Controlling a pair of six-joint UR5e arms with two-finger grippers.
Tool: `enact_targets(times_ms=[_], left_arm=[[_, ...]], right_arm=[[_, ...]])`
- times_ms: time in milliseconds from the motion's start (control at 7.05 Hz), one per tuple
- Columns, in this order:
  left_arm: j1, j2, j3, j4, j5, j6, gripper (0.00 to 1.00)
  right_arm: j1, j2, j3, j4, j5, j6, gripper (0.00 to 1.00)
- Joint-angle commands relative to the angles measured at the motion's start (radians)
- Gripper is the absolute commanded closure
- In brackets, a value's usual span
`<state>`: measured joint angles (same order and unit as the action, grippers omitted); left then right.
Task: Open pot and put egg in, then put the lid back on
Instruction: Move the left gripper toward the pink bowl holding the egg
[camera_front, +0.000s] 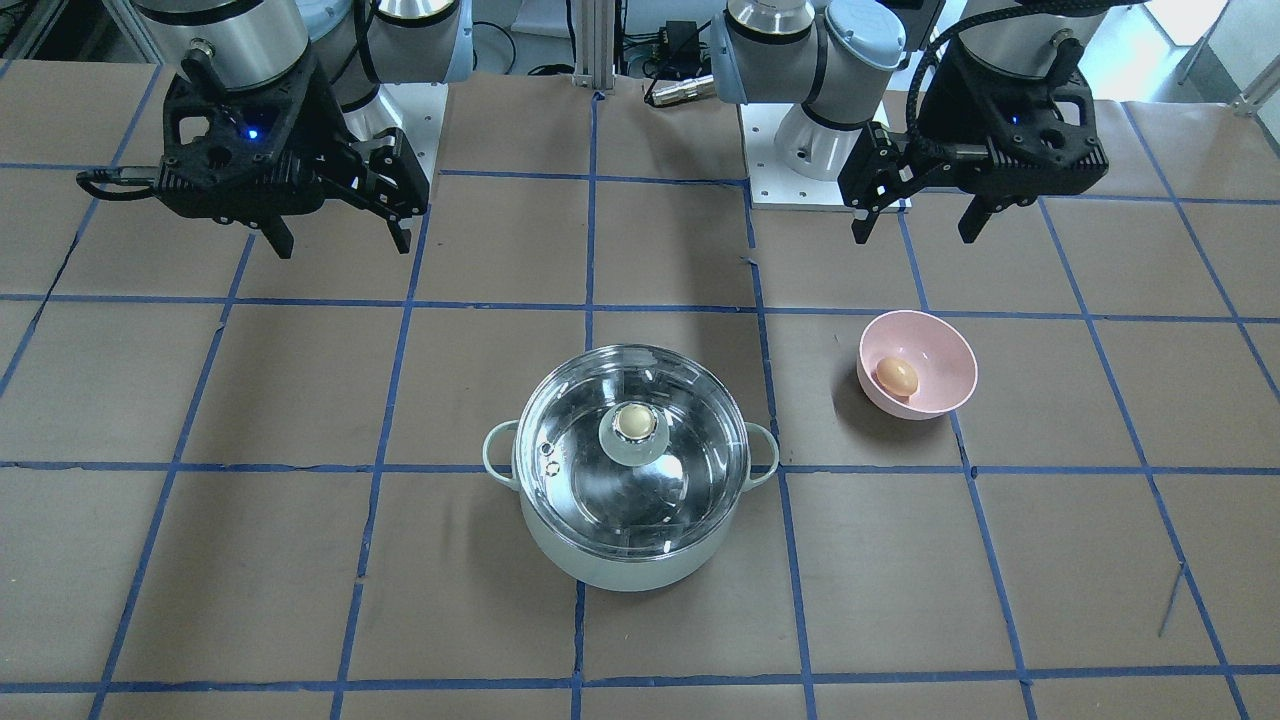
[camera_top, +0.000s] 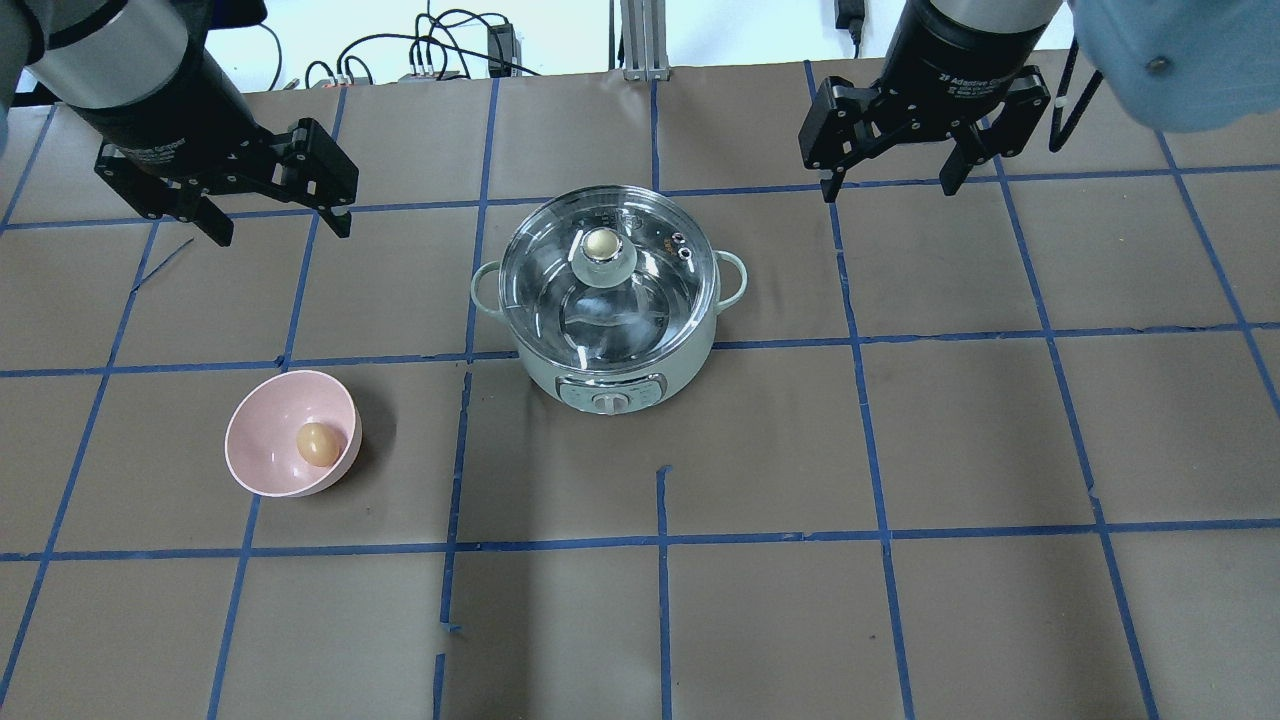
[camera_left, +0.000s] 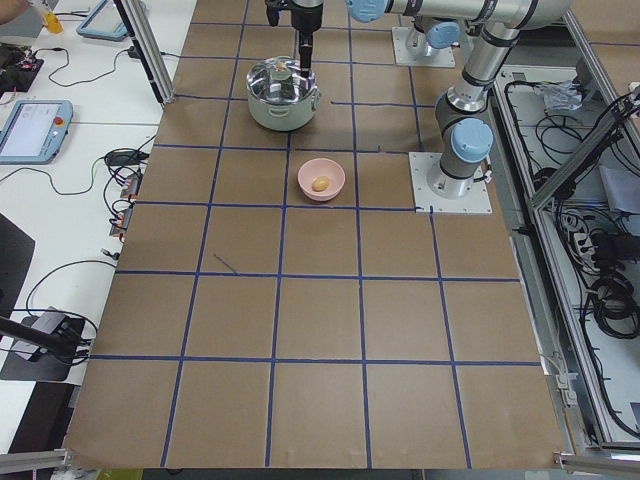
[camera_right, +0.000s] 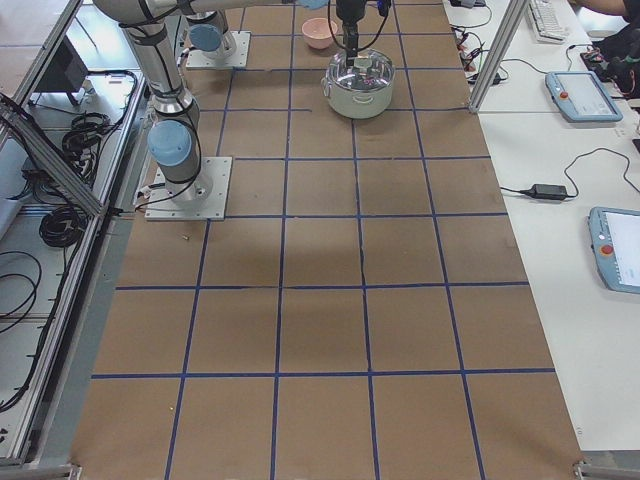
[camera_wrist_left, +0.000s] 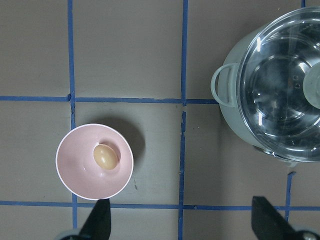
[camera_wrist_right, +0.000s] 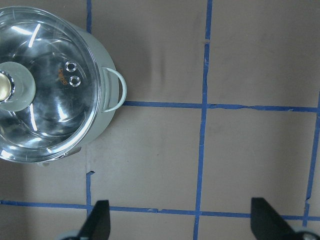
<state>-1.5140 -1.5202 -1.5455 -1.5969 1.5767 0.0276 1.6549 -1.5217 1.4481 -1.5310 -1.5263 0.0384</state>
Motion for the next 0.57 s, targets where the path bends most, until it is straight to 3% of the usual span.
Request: enact_targets(times_ms=[0, 425], left_arm=[[0.0, 0.0, -0.001, 0.0, -0.001, 0.0, 0.0], [0.0, 0.006, -0.001, 0.0, 0.002, 0.0, 0.0]], right_arm=[[0.0, 0.0, 0.0, 0.0, 0.0, 0.0, 0.0], [0.0, 0.0, 0.0, 0.0, 0.0, -0.002, 0.0]])
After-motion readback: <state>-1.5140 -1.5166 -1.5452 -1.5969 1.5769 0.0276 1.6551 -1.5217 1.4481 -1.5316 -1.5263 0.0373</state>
